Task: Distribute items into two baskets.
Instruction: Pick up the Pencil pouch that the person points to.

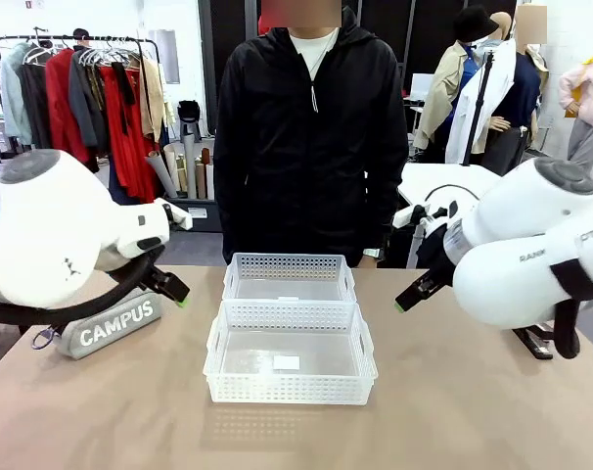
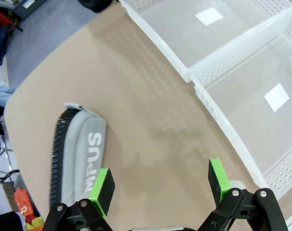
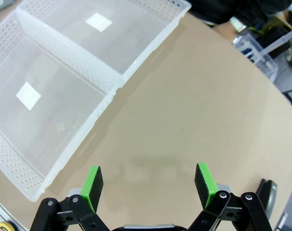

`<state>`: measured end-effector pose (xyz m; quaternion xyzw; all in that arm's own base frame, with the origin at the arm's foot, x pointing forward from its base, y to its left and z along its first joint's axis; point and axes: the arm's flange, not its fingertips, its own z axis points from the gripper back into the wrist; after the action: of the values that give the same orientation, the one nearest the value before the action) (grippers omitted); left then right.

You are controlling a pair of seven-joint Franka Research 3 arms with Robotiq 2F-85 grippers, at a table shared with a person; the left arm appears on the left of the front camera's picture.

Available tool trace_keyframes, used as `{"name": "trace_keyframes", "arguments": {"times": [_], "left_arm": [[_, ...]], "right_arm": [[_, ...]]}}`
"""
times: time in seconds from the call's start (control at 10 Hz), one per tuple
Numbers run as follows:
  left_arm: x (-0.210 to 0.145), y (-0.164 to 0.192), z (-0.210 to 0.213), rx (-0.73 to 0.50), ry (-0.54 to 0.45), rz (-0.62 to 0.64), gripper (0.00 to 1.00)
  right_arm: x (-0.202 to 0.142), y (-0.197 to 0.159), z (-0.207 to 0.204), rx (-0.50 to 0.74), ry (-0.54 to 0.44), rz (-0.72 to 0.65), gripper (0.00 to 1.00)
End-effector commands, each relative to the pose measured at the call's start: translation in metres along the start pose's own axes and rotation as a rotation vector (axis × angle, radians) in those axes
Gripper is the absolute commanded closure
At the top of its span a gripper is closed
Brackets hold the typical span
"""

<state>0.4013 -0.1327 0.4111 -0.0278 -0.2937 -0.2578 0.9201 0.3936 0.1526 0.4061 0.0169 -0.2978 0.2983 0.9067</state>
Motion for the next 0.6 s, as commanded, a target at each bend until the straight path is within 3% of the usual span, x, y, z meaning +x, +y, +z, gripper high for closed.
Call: {"name": "trace_keyframes", "arguments": {"times": [0.0,0.5], "left_arm": [[0.0,0.026,0.033,-0.015,-0.02,0.015,0.0],[-0.006,0.103,0.115,-0.162,-0.006,-0.008,0.0]], "right_arm": [[0.002,-0.016,0.033,0.056,-0.012,-0.046,0.0],[-0.003,-0.088,0.109,0.133,-0.057,-0.111,0.0]]}}
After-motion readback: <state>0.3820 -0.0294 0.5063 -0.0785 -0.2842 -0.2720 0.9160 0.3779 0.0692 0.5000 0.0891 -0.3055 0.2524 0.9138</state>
